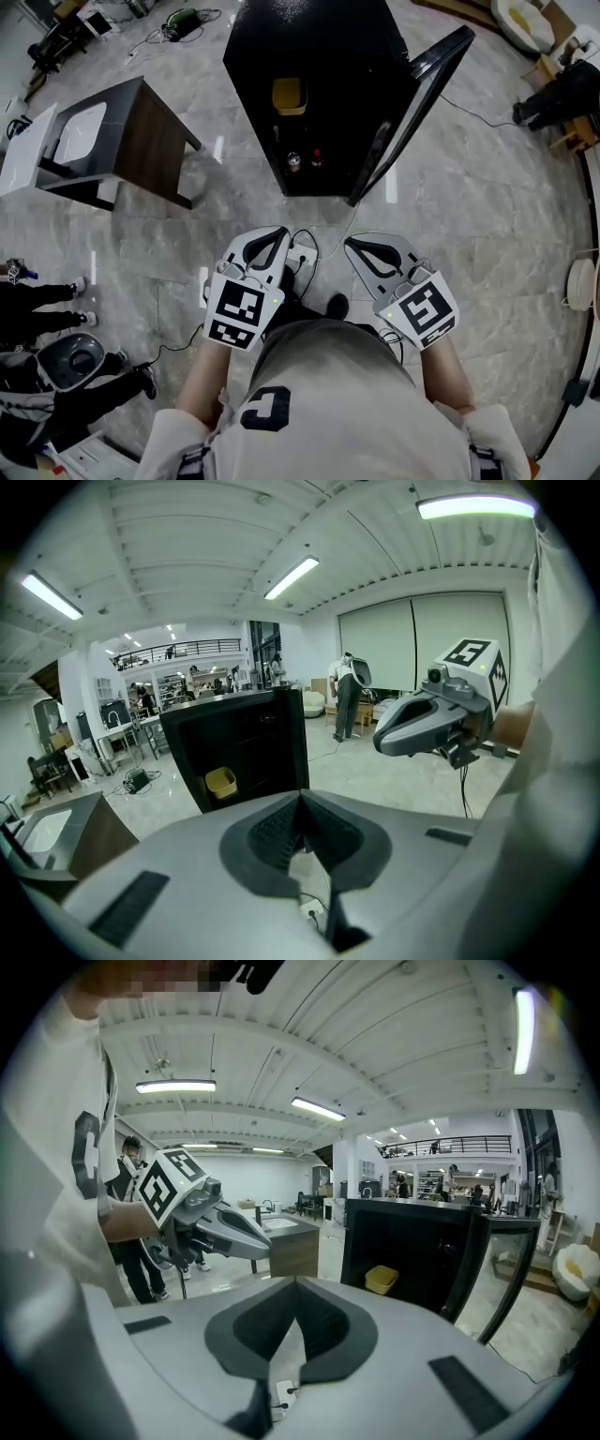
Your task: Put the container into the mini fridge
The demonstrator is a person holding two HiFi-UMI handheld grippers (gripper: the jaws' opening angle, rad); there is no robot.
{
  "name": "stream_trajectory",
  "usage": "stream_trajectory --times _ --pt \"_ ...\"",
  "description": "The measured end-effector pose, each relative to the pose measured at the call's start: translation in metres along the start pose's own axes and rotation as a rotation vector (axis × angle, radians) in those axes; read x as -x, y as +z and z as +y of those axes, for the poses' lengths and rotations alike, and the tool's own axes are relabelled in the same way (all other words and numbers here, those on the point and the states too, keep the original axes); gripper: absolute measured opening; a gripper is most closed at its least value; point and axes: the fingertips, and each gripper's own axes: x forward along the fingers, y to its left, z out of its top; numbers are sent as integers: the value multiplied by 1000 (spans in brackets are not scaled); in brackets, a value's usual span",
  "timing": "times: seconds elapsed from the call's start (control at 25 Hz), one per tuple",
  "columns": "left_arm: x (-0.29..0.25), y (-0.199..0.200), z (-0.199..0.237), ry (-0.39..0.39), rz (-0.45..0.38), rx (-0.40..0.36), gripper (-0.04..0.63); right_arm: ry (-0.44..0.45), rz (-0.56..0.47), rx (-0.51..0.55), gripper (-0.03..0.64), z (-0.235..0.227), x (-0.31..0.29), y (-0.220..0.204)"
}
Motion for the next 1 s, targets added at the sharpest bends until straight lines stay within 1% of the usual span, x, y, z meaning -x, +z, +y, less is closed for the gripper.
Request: stream_trajectory --times 0.16,0.28,0.4,0.48,0.64,0.84,1.0 --pt "0 2 -20 -2 8 32 55 45 7 -14 29 3 8 -6" --pt "6 10 -26 -17 3 25 55 66 -4 -55 29 7 9 -1" --pt "12 21 -13 8 -31 -9 55 76 -33 -46 29 12 0 13" --pt "18 21 -4 20 -45 -17 55 85 -36 -31 29 20 -11 19" --pt "28 9 14 6 -48 12 55 91 -36 -12 29 36 -31 30" --pt "44 3 49 8 -70 12 55 88 -26 0 29 49 -57 48" --pt "53 -1 60 -36 -83 53 55 86 12 -22 29 61 -64 55"
